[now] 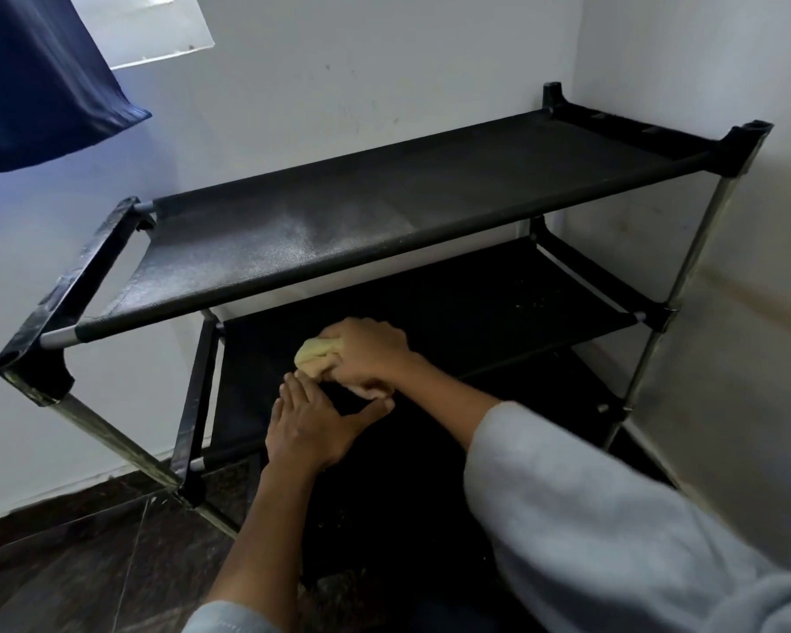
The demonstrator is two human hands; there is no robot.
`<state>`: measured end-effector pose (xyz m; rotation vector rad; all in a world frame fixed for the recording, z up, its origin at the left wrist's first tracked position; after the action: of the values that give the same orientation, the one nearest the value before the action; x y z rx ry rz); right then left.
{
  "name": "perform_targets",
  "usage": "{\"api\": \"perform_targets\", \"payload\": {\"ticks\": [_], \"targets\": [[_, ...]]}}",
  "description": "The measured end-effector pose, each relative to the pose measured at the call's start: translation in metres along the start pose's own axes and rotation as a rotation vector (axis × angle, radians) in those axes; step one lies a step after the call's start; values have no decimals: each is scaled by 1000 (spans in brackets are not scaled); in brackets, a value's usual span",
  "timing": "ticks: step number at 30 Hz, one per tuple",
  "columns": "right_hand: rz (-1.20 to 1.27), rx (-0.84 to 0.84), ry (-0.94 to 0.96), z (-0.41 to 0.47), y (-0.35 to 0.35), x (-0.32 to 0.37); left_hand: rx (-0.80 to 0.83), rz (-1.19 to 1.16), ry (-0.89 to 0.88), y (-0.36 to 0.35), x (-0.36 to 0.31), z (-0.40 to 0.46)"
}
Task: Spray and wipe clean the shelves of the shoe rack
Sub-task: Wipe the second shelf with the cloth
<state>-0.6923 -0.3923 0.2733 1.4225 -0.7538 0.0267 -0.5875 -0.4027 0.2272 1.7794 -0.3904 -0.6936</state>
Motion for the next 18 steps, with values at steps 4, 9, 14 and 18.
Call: {"api": "perform_targets", "payload": {"ticks": [4, 9, 14, 18], "targets": [[-113, -6, -69, -10, 30, -58, -4, -16, -20, 3, -2, 0], [-109, -153, -457, -32, 89, -174, 13, -23, -42, 3, -6, -4], [55, -239, -634, -18, 73, -143, -4, -34, -14, 2, -5, 0], [-12, -74, -199, -5, 7, -18, -60, -99, -1, 5, -7, 1]]}}
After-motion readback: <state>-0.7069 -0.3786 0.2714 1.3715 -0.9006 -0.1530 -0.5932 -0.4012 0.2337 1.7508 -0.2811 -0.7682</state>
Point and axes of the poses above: each hand's wrist, its own z-axis towards the middle knuckle, its own y-axis out of the back of the hand, x = y × z, the point moved 9 cm from there along z, towards the middle knuckle, and after that the axes turned 4 degrees about -y, right-handed, at the moved point
